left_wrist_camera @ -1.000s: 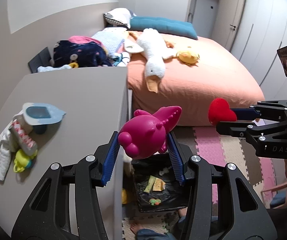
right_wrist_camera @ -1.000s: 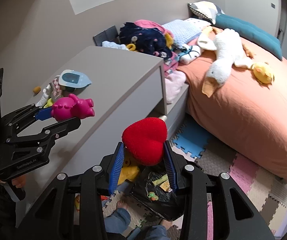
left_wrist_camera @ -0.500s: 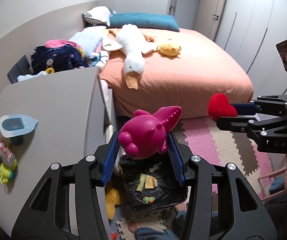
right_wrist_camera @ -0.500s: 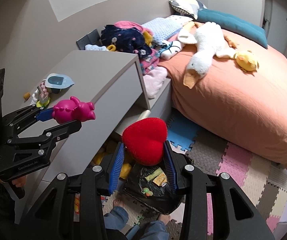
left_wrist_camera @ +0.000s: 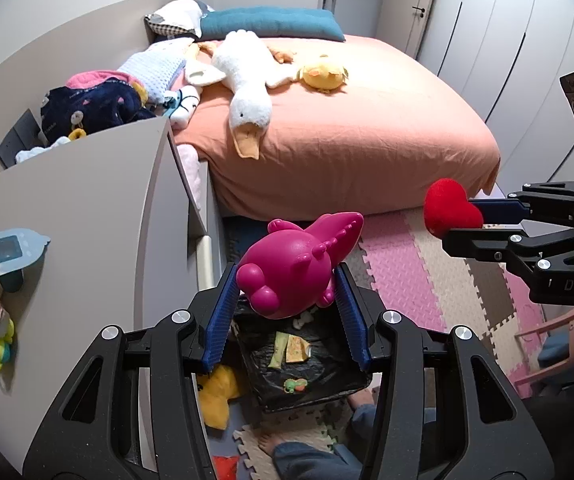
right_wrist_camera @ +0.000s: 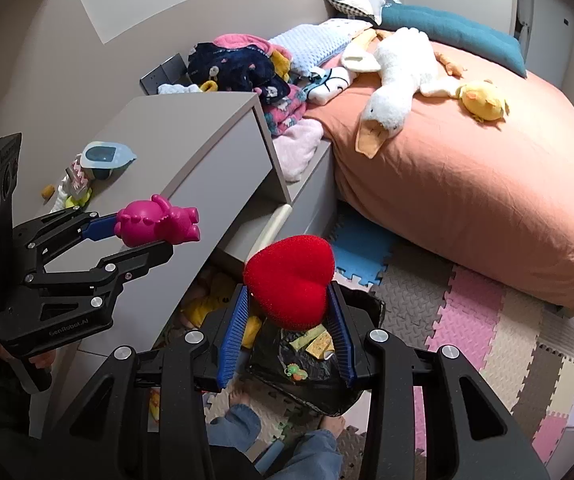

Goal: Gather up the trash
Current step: 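Carry both toys over the black bin and open both tools to drop them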

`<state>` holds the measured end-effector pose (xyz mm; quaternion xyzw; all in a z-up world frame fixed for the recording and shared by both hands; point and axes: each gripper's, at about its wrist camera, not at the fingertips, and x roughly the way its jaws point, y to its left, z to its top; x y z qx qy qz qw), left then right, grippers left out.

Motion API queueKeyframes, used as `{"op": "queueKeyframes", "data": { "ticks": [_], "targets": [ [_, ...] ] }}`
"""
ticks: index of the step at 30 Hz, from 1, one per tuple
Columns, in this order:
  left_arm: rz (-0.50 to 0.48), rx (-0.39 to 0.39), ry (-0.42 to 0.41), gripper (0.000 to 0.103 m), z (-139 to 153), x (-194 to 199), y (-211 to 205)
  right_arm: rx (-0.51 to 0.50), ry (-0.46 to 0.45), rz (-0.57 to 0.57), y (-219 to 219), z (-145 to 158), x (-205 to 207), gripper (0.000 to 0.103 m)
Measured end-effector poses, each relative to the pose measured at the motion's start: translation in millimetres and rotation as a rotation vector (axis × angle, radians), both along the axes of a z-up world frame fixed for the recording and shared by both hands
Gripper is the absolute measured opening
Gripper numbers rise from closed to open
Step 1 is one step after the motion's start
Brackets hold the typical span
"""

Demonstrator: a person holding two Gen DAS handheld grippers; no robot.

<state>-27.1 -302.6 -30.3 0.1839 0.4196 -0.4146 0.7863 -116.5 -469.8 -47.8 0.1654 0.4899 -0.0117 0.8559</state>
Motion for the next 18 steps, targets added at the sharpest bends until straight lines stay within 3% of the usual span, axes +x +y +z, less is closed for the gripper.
{"op": "queueKeyframes", "data": {
  "ticks": [7, 8, 10, 18],
  "targets": [
    [-0.008, 0.030, 0.037, 0.049, -9.3, 2.3, -1.1, 0.008, 0.021, 0.021, 2.6, -4.3, 1.4, 0.042],
    [-0.010, 0.039, 0.050, 0.054, -11.2, 3.7, -1.1, 0.010, 0.024, 0.025, 2.8, -4.4, 1.6, 0.047],
    [0.013, 0.040, 0.040, 0.092, -10.8, 6.3, -0.7, 0.011, 0.023, 0.021, 1.9, -3.8, 1.2, 0.063],
    [0.062, 0.040, 0.012, 0.093, -6.0, 15.4, 7.4, -0.013, 0.021, 0.048, 5.9, -1.9, 1.0, 0.070]
  ]
}}
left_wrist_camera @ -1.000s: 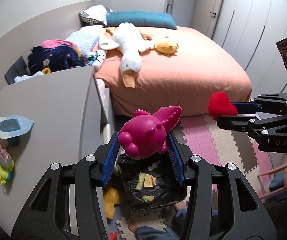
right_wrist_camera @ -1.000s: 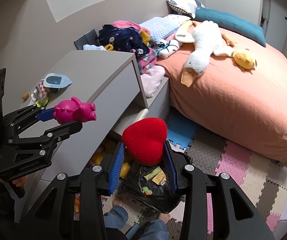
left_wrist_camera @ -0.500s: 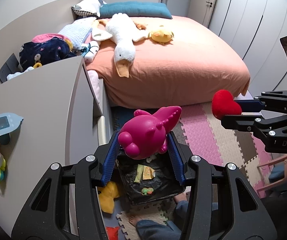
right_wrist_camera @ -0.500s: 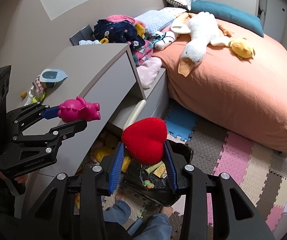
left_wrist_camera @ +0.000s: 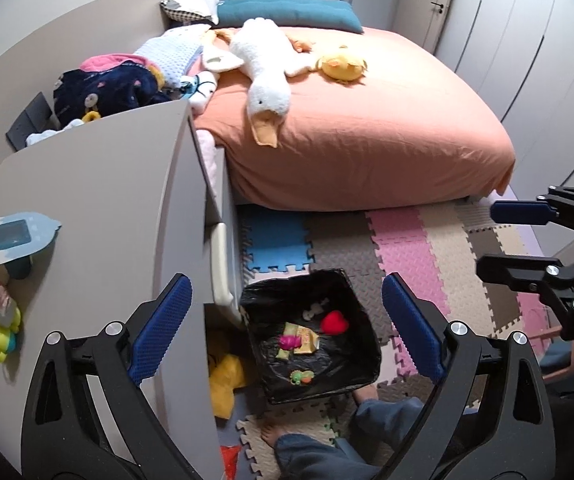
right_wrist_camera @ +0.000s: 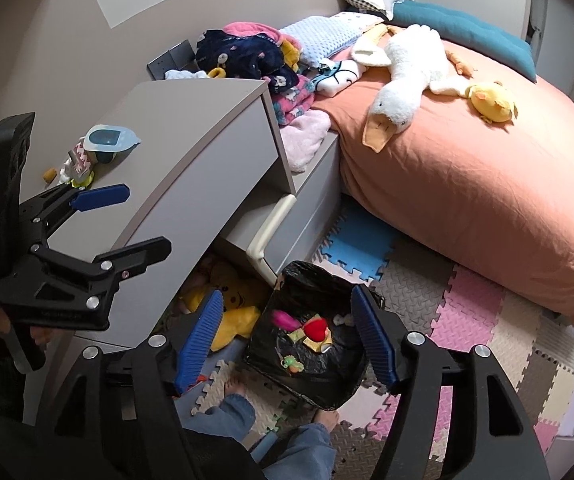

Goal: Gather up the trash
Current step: 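Carry both toys over the black bin and open both tools to drop them, then move both open tools from the bin back over the desk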

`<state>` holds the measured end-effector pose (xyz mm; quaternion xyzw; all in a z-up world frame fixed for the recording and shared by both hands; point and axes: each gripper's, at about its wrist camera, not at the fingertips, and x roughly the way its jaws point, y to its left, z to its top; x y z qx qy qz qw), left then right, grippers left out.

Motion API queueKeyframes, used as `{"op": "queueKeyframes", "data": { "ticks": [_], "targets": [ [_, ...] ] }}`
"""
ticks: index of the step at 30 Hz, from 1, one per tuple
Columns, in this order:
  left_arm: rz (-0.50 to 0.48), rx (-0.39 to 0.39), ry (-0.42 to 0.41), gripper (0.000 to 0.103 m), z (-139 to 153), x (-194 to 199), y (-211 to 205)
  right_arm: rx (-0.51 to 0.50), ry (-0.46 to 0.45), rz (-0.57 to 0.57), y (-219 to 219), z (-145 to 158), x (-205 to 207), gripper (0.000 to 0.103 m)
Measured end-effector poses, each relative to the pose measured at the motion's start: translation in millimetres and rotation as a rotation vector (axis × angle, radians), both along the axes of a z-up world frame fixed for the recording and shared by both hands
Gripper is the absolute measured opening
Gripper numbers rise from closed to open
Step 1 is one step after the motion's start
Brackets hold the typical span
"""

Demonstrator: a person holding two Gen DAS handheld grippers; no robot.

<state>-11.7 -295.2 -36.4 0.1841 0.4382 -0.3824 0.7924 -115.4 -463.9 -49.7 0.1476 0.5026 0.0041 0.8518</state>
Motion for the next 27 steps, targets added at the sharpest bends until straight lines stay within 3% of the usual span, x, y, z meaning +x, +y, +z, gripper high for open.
{"op": "queueKeyframes", "data": {
  "ticks": [14, 27],
  "targets": [
    [0.055, 0.010, -0.016, 0.094, 1.6, 0.2, 19.2, 0.004, -0.017, 0.028, 11.9, 5.2, 10.5, 0.071],
    [0.220, 0.025, -0.027, 0.094, 4.9, 15.3, 88.4, 0.023, -0.037, 0.141, 59.8, 7.6, 48.1, 0.071]
  ]
}}
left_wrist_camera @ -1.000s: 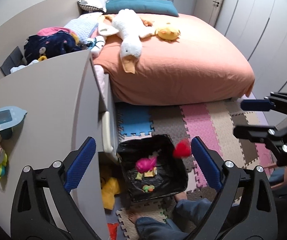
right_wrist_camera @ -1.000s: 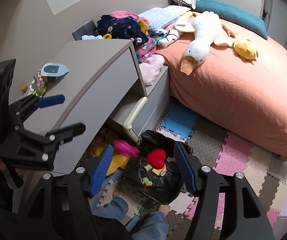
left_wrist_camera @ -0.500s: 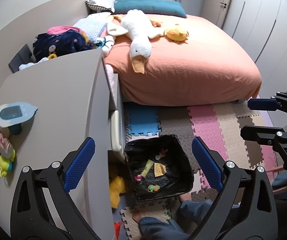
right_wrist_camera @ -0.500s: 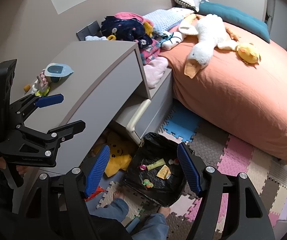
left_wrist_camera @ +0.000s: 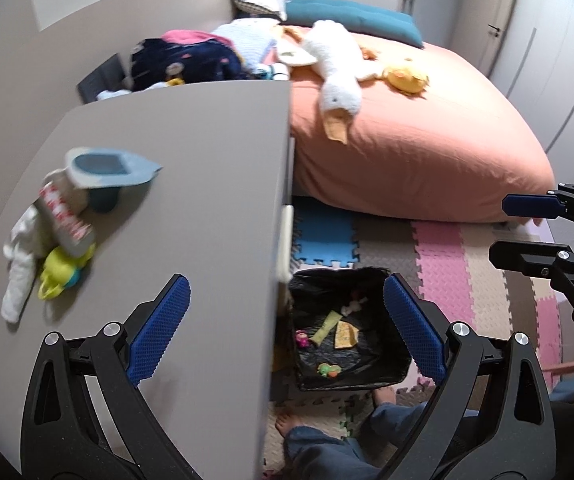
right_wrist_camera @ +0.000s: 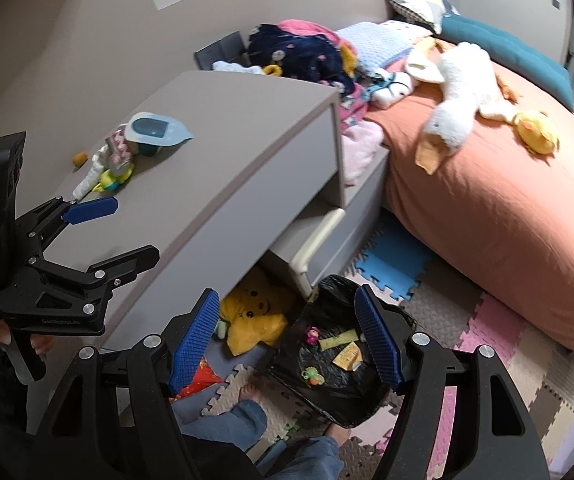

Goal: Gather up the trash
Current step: 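Move both open tools from the bin back over the desk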

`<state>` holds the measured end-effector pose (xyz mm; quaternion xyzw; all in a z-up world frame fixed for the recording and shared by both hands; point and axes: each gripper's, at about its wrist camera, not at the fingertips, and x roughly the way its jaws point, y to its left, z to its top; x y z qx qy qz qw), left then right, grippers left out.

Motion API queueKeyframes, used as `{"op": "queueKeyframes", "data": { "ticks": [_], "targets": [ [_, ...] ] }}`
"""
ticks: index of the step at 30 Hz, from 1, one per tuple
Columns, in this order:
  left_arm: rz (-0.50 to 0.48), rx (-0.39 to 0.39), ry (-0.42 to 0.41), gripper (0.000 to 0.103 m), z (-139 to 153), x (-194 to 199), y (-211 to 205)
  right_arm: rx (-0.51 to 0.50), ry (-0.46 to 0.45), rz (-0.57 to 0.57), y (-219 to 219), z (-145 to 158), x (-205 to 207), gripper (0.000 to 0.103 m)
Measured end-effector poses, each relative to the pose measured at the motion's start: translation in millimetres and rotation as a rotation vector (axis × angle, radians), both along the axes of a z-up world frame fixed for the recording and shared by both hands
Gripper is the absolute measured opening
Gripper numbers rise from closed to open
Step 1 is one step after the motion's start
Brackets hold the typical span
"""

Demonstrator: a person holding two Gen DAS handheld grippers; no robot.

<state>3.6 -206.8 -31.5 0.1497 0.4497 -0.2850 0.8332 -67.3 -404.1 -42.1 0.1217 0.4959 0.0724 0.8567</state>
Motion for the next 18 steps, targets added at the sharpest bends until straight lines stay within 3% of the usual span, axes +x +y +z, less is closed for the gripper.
{"op": "queueKeyframes", "data": {
  "ticks": [18],
  "targets": [
    [0.181, 0.001, -0.009, 0.094, -0.1, 21.7, 84.6, 0.013, -0.031, 0.131, 70.0, 7.4, 54.0, 0.071]
  ]
}}
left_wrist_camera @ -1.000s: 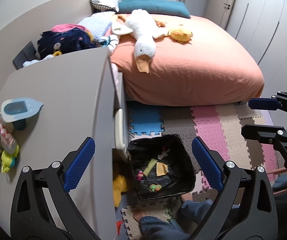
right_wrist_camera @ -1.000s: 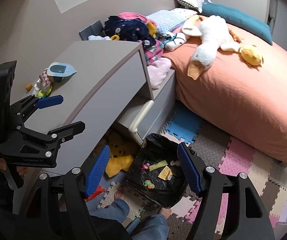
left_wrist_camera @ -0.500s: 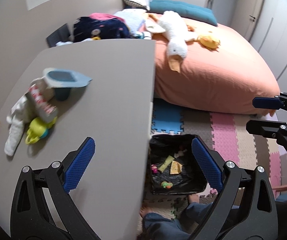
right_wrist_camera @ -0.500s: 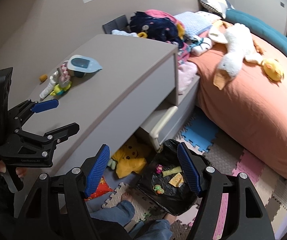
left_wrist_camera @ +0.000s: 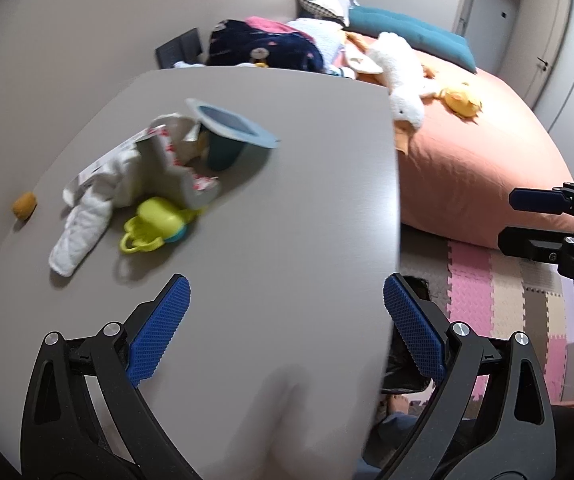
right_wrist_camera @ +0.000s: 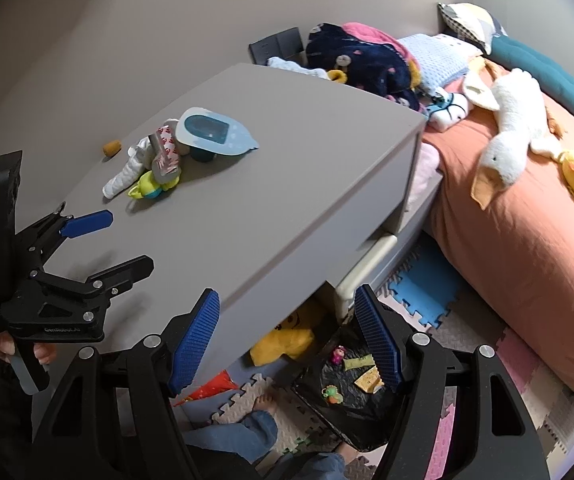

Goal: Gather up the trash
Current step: 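Move both open tools from the bin back over the desk, then grasp the lime-green case with the left tool while the right tool grasps the light-blue potty seat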

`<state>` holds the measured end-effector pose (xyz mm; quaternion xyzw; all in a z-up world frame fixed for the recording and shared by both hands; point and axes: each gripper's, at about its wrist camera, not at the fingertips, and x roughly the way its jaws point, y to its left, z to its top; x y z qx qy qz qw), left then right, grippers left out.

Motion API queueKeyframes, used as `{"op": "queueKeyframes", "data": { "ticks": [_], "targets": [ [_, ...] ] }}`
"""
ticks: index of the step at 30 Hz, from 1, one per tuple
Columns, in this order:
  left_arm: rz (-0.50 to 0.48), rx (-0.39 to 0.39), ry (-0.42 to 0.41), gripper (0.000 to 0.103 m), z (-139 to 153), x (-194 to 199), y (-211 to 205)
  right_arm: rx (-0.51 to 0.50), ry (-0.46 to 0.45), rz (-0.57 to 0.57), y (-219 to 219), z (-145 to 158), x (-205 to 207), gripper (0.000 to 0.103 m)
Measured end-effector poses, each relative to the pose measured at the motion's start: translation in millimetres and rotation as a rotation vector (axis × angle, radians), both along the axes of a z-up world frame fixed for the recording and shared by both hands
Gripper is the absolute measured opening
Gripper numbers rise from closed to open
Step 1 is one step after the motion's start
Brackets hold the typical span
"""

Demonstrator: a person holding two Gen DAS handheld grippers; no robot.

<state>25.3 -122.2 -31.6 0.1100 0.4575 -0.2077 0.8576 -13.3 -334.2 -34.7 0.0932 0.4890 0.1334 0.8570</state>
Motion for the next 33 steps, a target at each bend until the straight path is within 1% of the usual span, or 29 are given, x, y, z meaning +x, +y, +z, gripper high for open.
{"op": "queueKeyframes", "data": {
  "ticks": [2, 3, 4, 8, 20, 26, 28, 33],
  "targets": [
    [0.012, 0.002, -0.002, 0.094, -1.1, 3.7, 7.8, -0.001, -0.003, 0.008, 6.9, 0.2, 6.1, 0.073],
    [0.019, 0.003, -0.002, 0.094, -2.2, 6.3, 12.7, -0.003, -0.004, 0.011, 9.6, 0.2, 9.0, 0.077],
    [0.024, 0.005, -0.002, 0.094, -2.8, 9.7, 15.3, -0.007, -0.009, 0.016, 13.7, 0.5, 13.1, 0.079],
    [0.041, 0.006, 0.000, 0.094, -5.3, 18.3, 29.1, -0.028, -0.020, 0.050, 29.4, -0.2, 28.3, 0.081],
    [0.080, 0.000, 0.005, 0.094, -14.2, 48.0, 59.0, -0.044, -0.007, 0.081, 58.6, -6.8, 70.9, 0.082],
    [0.060, 0.015, -0.011, 0.094, -20.1, 62.9, 61.9, -0.043, 0.001, 0.094, 68.5, -8.2, 84.9, 0.082],
    [0.046, 0.024, -0.012, 0.090, -23.0, 68.7, 61.1, -0.047, 0.003, 0.101, 72.5, -8.5, 90.1, 0.082],
    [0.043, 0.027, 0.012, 0.083, -31.2, 83.7, 62.3, -0.051, 0.009, 0.114, 80.2, -9.4, 103.7, 0.082]
  ]
}}
